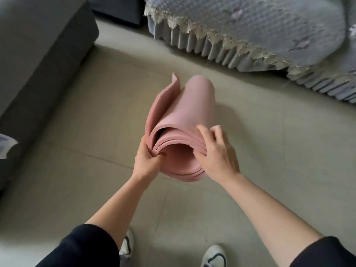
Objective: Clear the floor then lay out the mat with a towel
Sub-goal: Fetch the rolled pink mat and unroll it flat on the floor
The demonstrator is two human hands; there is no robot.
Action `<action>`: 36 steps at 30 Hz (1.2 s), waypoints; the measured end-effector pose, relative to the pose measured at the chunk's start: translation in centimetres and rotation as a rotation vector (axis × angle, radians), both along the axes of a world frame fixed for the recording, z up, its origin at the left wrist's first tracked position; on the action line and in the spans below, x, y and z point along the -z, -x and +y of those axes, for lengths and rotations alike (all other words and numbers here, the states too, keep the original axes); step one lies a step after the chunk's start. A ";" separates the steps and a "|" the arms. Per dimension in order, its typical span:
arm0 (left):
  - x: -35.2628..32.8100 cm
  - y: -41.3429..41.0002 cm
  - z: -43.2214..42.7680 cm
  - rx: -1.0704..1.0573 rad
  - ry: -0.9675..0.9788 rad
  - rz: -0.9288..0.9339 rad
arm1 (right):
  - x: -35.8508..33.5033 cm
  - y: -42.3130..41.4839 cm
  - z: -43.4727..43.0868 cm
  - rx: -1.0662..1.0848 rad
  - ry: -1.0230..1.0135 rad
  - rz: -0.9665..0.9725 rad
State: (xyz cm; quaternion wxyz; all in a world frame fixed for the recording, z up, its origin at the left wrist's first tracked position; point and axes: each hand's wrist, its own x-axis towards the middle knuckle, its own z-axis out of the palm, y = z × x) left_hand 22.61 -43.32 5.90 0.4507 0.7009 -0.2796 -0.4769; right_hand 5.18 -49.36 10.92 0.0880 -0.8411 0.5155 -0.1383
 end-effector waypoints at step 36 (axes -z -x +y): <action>31.8 -0.2 0.4 -0.756 -0.263 -0.232 | 24.5 -3.4 -6.9 -0.053 0.084 0.683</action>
